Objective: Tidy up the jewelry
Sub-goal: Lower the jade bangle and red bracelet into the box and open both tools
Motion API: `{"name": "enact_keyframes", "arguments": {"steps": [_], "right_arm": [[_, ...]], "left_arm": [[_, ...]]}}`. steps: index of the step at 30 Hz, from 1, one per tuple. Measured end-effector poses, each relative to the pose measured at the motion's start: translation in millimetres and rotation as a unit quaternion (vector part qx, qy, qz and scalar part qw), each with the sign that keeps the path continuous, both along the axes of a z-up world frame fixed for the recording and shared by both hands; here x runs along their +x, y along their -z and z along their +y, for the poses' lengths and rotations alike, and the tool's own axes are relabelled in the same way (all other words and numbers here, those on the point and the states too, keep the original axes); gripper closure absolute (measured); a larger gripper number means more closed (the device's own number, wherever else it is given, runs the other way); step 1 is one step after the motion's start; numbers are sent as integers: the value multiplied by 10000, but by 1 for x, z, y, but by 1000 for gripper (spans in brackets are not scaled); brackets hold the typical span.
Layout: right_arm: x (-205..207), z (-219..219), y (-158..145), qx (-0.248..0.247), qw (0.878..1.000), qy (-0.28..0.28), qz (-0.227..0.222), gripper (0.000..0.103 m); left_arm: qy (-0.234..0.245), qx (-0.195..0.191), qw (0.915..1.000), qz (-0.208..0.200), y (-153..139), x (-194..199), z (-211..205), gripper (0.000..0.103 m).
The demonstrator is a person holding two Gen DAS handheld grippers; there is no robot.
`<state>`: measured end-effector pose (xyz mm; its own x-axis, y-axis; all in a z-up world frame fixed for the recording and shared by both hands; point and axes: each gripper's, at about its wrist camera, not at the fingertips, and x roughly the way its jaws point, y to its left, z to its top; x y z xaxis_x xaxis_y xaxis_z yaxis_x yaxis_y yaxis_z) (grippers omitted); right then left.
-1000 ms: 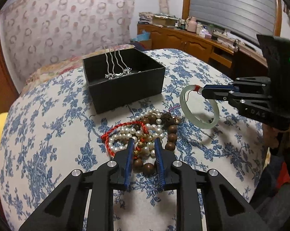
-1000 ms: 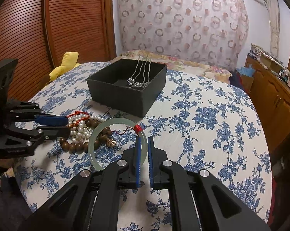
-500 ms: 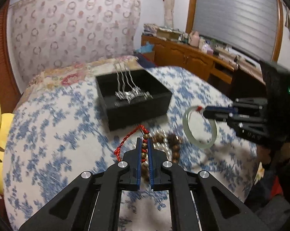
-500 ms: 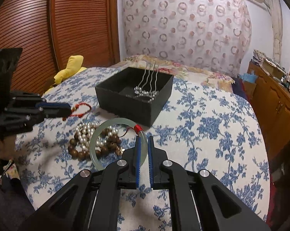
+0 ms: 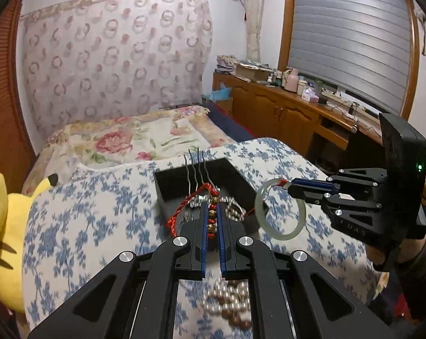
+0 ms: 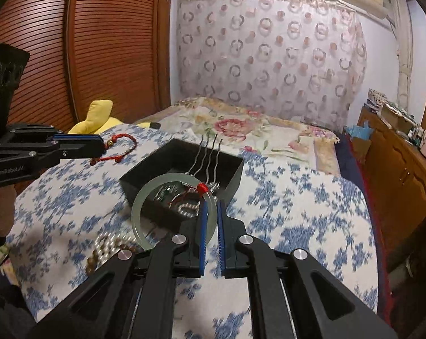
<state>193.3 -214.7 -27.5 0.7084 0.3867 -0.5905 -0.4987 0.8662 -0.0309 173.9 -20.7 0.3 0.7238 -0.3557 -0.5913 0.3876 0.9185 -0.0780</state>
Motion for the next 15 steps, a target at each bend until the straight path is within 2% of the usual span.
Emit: {"name": "enact_keyframes", "arguments": {"steps": [10,15], "right_arm": [[35,18,1,-352,9993,-34,-129,95],[48,22,8,-356,9993,-80,-107,95]], "left_arm": [[20,8,9998,193,15,45,-12,97],[-81,14,9996,254,26,62,-8,97]]}}
